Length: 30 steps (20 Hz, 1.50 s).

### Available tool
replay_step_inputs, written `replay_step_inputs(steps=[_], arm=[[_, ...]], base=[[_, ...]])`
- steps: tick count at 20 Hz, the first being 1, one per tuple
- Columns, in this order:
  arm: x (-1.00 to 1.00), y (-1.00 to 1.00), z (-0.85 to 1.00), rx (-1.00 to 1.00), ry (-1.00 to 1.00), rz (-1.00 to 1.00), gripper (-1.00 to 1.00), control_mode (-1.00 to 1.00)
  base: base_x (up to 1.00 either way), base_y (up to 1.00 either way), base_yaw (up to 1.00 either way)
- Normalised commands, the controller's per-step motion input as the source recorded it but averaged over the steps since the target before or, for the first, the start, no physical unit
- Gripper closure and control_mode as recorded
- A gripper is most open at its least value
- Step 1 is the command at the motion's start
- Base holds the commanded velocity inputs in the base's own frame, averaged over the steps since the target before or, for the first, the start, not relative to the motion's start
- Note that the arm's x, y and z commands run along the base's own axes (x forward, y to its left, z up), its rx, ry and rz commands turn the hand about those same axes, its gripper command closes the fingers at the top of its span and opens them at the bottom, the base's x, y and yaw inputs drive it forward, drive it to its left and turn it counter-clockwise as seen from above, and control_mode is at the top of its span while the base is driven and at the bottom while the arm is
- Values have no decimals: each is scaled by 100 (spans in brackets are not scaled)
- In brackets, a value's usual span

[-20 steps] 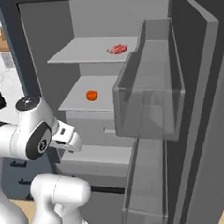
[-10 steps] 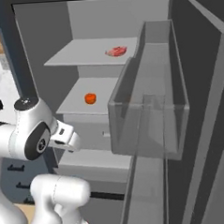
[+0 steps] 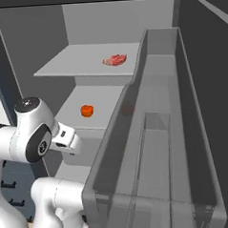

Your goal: Place one squash and one steak in each tupperware on the nearby counter, to pack two identical lunches.

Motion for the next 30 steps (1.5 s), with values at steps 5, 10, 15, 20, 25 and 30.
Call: replay_step_inputs(steps=[5,10,15,20,25,30], arm=[[0,0,0,0,0,0,-100,100],[0,0,0,0,0,0,-100,100],[0,0,0,0,0,0,-100,100],[20,0,0,0,-20,16,-100,-100],[54,8,11,-3,-21,23,-100,-100],[81,2,17,0,-14,19,-100,-100]], base=[[10,0,0],[3,0,0],[2,0,3],[0,0,0],[0,0,0],[0,0,0]])
